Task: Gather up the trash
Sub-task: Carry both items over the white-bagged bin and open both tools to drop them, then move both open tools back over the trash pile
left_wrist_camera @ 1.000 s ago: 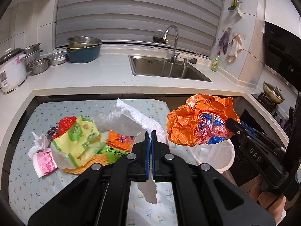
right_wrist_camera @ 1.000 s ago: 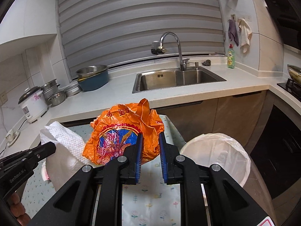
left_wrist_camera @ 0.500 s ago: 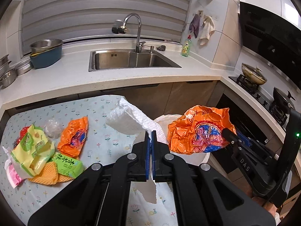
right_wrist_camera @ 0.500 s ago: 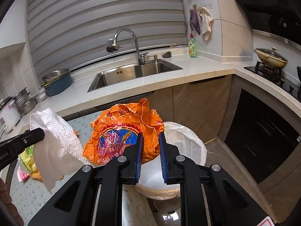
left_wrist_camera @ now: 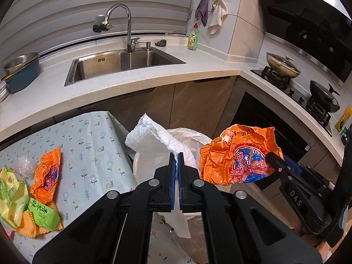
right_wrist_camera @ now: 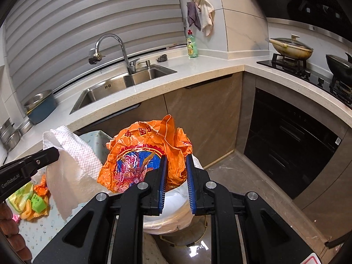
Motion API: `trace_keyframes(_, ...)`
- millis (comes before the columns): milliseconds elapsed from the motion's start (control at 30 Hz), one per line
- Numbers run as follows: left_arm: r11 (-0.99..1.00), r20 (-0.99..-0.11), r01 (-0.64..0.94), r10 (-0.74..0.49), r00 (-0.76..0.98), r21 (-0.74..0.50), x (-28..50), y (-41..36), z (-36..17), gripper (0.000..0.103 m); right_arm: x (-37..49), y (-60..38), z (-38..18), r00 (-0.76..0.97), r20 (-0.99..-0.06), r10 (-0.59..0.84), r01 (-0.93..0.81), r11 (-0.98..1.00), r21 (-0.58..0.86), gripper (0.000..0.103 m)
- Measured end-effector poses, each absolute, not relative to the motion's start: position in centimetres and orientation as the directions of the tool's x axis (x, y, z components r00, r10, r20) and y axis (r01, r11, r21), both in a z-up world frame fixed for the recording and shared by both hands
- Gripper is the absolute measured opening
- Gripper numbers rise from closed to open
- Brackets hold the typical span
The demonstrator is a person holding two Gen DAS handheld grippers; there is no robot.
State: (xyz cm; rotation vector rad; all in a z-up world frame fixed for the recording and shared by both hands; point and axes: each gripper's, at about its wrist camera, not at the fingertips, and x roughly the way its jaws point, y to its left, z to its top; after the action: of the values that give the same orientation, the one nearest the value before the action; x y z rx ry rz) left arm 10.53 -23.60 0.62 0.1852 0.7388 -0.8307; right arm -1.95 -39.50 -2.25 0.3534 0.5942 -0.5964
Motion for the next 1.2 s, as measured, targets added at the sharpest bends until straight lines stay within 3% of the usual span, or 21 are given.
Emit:
trace_keyframes(133,0.677,-0.660,0.727,-0.599,0.453,-0.116,11.0,-24.5,-0.1,0.005,-1.1,-40.1,-3.0,0.661,-0.624,-0.417,0.615,0.778,0.130,0.016)
trace_keyframes(200,0.690,-0.666,0.717,-0.584,0.465,-0.103,11.3,-24.8,-0.4,0.020,-0.5,-40.3,-3.4,0.657,-0.632,-0.412,0.612,0.780,0.127,0.016)
trace_keyframes(300,0.707,-0.665,0.702,-0.567,0.486,-0.089,11.8,-24.5,-0.6,0.030,0.4,-40.2,-3.8,0.654,-0.638,-0.406,0.606,0.786,0.121,0.016)
trace_keyframes(633,0.758,-0.674,0.647,-0.520,0.525,-0.081,13.2,-22.1,-1.3,0.033,2.4,-39.5,-5.1,0.648,-0.661,-0.378,0.581,0.807,0.107,0.017)
trace_keyframes(700,0.770,-0.672,0.633,-0.512,0.536,-0.082,13.3,-21.3,-1.3,0.041,2.8,-39.4,-5.2,0.648,-0.663,-0.374,0.576,0.810,0.107,0.019)
trace_keyframes(833,0.788,-0.664,0.610,-0.499,0.557,-0.081,13.5,-20.0,-1.2,0.045,3.6,-39.0,-5.2,0.649,-0.662,-0.375,0.569,0.817,0.094,0.021)
trace_keyframes(967,0.809,-0.655,0.582,-0.483,0.581,-0.080,13.8,-18.6,-0.9,0.058,4.1,-38.4,-4.9,0.654,-0.654,-0.379,0.566,0.819,0.092,0.034)
trace_keyframes(1200,0.839,-0.648,0.535,-0.462,0.606,-0.099,14.6,-15.4,-0.5,0.059,4.7,-35.5,-3.4,0.684,-0.635,-0.358,0.526,0.846,0.090,0.041)
